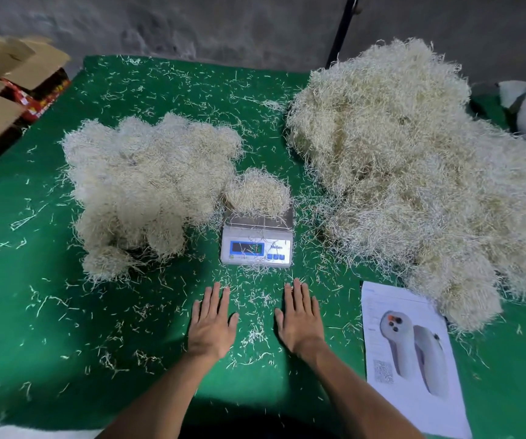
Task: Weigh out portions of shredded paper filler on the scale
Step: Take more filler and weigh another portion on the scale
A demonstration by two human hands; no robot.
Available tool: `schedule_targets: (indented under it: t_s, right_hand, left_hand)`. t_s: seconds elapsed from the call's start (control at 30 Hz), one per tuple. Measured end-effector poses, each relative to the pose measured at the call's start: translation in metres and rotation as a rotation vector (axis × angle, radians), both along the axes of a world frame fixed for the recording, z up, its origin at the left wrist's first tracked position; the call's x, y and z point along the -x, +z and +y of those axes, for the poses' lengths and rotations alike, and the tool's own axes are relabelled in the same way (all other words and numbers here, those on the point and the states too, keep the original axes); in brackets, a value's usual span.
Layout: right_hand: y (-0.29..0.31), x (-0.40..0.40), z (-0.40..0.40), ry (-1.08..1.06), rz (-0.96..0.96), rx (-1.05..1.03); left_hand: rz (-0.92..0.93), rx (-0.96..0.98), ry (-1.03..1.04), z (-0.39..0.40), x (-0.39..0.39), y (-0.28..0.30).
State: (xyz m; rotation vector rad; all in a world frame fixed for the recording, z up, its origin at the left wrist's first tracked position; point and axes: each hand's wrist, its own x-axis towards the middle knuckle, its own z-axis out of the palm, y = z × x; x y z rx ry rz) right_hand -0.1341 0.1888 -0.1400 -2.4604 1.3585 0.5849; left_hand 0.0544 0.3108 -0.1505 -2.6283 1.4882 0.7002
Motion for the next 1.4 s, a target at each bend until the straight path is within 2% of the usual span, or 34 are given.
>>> schedule_targets:
  t_s: [0.3,0.63,0.77,0.87,0.93,1.07,1.17,1.27,1.4]
  right_hand:
    - [0.004,0.001,0.006,0.005,0.005,-0.013]
    - [0.007,0.006,0.015,-0.012,-0.085,0.018]
    - [0.019,-0.007,0.003,-0.119,-0.251,0.056]
    - [0.037,-0.026,-0.024,-0.193,-0.448,0.100]
    - [0.050,-0.042,-0.048,-0.205,-0.601,0.124]
    - [0.082,-0.079,-0.097,-0.320,-0.911,-0.042]
    - [0.097,-0.103,-0.130,-0.375,-1.004,0.027]
    - [0.104,-0.127,-0.155,-0.449,-1.063,-0.024]
    - [0.102,-0.155,-0.176,-0.433,-1.038,-0.029]
  left_hand:
    - [0.003,-0.033,-0.008,0.007,0.006,0.007]
    - [0.036,0.060,0.062,0.015,0.019,0.007]
    - [0.052,0.137,0.158,-0.004,0.015,0.021]
    - [0.083,0.236,0.185,-0.036,-0.001,0.039]
    - [0.159,0.349,0.222,-0.065,-0.014,0.053]
    - [0.326,0.605,0.319,-0.130,-0.043,0.092]
    - [0.343,0.712,0.348,-0.176,-0.070,0.117]
    - [0.312,0.645,0.310,-0.219,-0.095,0.130]
    - [0.429,0.452,0.289,-0.262,-0.114,0.130]
